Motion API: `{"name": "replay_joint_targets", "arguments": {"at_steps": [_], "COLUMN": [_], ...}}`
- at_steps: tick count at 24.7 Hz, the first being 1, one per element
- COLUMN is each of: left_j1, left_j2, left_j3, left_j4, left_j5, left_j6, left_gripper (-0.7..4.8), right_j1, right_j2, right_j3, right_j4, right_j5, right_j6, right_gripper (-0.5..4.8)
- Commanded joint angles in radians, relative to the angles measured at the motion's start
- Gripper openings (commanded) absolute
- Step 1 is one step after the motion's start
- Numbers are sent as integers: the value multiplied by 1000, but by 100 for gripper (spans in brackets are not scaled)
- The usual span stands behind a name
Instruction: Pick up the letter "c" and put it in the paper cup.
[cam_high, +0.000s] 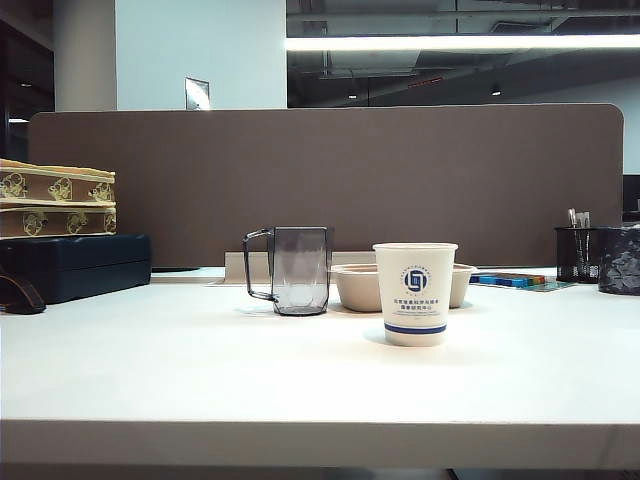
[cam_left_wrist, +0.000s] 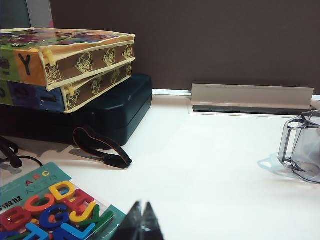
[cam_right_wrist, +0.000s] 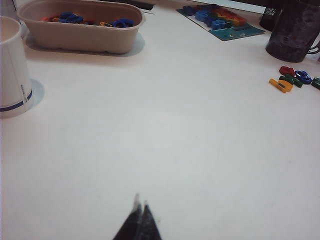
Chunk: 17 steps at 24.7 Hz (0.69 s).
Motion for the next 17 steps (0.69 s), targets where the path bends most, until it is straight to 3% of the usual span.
{"name": "replay_joint_targets", "arguments": {"at_steps": [1, 17], "left_j1": [0, 0], "left_j2": [1, 1], "left_j3": [3, 3], "left_j4": [11, 11], "left_j5": [5, 5], "left_j6": [1, 1], "left_gripper": [-5, -5], "right_j1": [0, 0], "right_j2": [0, -66], "right_j3": [-7, -7], "right_j4": [10, 10], "right_j5": [-5, -2], "right_j6": [5, 5], "right_gripper": [-1, -1]}}
